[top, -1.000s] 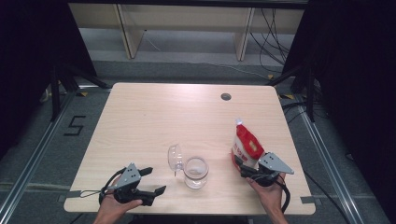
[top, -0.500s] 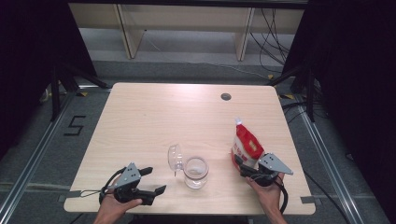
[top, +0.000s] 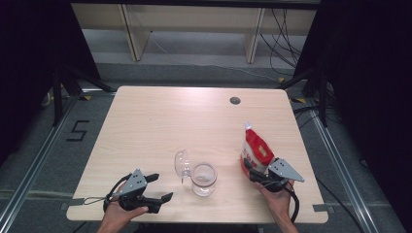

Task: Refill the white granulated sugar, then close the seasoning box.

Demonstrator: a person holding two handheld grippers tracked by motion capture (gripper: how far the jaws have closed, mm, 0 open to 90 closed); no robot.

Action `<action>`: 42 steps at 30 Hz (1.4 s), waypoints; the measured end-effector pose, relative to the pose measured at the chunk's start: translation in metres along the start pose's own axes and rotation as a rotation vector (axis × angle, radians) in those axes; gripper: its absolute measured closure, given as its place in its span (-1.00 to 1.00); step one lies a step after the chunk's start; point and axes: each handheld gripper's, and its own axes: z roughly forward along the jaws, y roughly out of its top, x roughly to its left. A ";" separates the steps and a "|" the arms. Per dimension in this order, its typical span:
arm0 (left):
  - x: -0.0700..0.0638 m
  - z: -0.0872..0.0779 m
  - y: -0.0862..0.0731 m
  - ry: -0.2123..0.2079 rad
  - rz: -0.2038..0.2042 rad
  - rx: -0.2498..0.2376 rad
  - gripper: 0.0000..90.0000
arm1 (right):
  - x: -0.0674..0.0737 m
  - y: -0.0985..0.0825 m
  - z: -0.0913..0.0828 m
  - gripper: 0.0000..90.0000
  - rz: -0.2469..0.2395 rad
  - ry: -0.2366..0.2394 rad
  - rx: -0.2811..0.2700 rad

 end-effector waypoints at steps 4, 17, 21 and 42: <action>0.000 0.000 0.000 0.004 0.010 0.005 -0.63 | 0.002 0.000 0.000 -0.20 -0.012 -0.042 0.004; 0.000 0.000 0.000 -0.010 0.033 0.006 -0.63 | 0.002 -0.002 0.000 -0.18 0.010 -0.042 0.000; -0.001 0.000 0.000 -0.009 0.019 0.006 -0.63 | 0.004 -0.002 0.001 -0.08 0.013 -0.041 -0.006; 0.001 -0.003 -0.001 -0.003 0.043 0.007 -0.63 | -0.006 0.008 -0.003 0.06 -0.045 0.007 0.066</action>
